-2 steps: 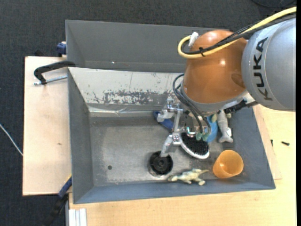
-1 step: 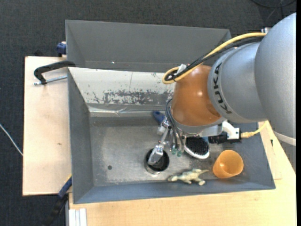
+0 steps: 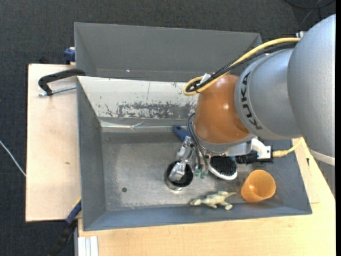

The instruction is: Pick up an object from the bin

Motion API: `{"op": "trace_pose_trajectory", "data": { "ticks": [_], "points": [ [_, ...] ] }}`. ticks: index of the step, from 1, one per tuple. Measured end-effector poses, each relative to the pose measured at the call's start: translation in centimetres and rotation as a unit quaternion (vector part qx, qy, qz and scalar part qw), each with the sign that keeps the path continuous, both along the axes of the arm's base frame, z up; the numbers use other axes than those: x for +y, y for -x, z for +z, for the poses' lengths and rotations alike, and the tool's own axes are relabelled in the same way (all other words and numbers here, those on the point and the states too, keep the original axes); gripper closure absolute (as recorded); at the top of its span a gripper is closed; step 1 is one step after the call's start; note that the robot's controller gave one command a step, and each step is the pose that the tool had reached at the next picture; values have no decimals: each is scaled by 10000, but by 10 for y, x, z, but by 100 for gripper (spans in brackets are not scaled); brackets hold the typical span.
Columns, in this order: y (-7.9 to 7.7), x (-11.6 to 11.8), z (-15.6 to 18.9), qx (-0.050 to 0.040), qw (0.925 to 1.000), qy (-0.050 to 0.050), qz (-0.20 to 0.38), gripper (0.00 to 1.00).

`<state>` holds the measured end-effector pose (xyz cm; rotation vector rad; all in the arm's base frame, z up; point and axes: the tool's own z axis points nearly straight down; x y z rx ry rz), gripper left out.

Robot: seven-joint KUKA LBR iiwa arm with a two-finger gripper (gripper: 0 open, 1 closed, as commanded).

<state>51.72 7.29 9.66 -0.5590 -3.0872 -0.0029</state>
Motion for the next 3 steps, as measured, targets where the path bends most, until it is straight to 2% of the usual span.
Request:
{"op": "trace_pose_trajectory", "data": {
  "ticks": [1, 2, 3],
  "points": [
    [-1, -1, -1, -20, 10000, 6, -7, 0],
    [0, 0, 0, -2, 10000, -1, -3, 100],
    [6, 5, 127, -81, 9999, -1, 71, 100]
  ]
}}
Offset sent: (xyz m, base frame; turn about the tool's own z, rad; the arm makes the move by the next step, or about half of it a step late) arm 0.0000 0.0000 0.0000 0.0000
